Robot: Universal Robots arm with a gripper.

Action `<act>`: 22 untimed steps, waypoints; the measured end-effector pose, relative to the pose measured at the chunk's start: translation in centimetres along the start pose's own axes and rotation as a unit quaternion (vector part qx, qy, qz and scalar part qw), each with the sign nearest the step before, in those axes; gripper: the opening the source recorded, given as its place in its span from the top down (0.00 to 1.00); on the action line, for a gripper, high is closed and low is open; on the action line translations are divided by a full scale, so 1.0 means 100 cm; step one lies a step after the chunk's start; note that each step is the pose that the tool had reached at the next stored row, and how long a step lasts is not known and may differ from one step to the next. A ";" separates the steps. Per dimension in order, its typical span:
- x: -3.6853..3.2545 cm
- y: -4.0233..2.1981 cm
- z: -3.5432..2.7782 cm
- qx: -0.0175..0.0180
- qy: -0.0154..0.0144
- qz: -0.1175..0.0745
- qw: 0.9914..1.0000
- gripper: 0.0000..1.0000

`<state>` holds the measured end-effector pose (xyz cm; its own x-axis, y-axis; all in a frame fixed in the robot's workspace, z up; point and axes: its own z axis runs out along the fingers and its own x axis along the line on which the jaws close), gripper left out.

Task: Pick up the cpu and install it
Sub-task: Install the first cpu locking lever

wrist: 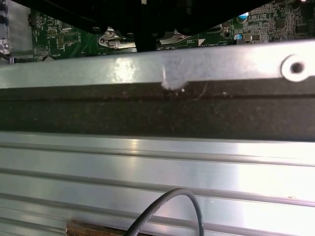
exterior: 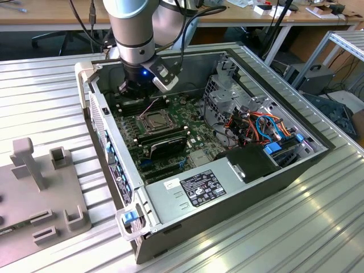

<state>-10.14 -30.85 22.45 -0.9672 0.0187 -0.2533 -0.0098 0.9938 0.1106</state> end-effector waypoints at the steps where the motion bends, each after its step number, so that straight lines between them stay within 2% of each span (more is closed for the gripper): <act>1: -0.0002 -0.0001 0.0003 0.000 0.000 0.000 1.000 0.89; 9: -0.0041 -0.0009 0.0068 0.000 0.000 0.000 1.000 0.89; 16: -0.0053 -0.0024 0.0190 0.000 0.000 0.001 1.000 0.89; 19: -0.0092 -0.0029 0.0247 0.000 0.000 0.001 1.000 0.89; 22: -0.0110 -0.0032 0.0273 0.000 0.000 0.001 1.000 0.89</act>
<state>-8.38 -30.89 20.07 -0.9672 0.0201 -0.2532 -0.0083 0.9938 0.1106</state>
